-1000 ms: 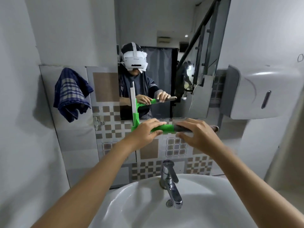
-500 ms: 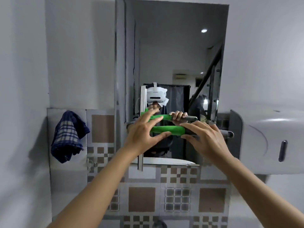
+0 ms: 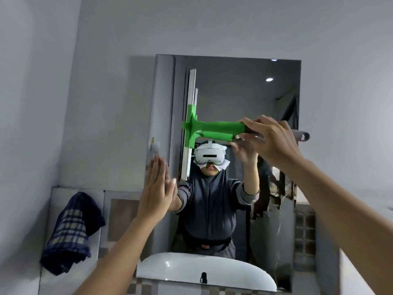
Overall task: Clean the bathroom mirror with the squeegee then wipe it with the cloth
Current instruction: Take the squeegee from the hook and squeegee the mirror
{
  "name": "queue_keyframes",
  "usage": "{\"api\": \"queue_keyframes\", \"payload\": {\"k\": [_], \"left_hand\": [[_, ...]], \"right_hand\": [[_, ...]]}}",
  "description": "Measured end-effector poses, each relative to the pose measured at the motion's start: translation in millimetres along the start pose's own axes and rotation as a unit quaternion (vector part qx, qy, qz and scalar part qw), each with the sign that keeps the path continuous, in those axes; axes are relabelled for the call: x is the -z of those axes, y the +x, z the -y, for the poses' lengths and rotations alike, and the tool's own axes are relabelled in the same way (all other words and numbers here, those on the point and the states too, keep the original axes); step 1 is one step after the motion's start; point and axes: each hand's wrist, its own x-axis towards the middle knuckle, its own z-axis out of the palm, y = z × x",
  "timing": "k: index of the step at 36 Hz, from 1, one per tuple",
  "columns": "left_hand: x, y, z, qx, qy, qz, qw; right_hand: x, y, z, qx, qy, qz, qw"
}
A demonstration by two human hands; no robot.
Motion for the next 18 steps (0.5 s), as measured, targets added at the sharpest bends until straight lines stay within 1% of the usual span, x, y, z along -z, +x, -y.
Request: {"api": "queue_keyframes", "payload": {"k": [4, 7, 9, 12, 18], "left_hand": [[-8.8, 0.9, 13.0, -0.002, 0.0, 0.018, 1.0], [-7.3, 1.5, 13.6, -0.011, 0.048, 0.019, 0.999], [-6.9, -0.1, 11.5, -0.019, 0.045, 0.013, 0.999], [-4.3, -0.8, 11.8, -0.015, 0.072, 0.01, 0.997], [4.3, -2.3, 5.7, -0.026, 0.061, 0.001, 0.998]], "right_hand": [[-14.7, 36.6, 6.2, -0.017, 0.037, -0.017, 0.999], [-25.4, 57.0, 16.3, -0.013, 0.053, -0.029, 0.998], [-30.5, 68.2, 23.2, -0.006, 0.042, -0.03, 0.999], [-36.1, 82.3, 32.1, 0.003, 0.013, -0.029, 0.999], [-42.9, 101.5, 44.9, 0.021, 0.004, -0.015, 1.0]]}}
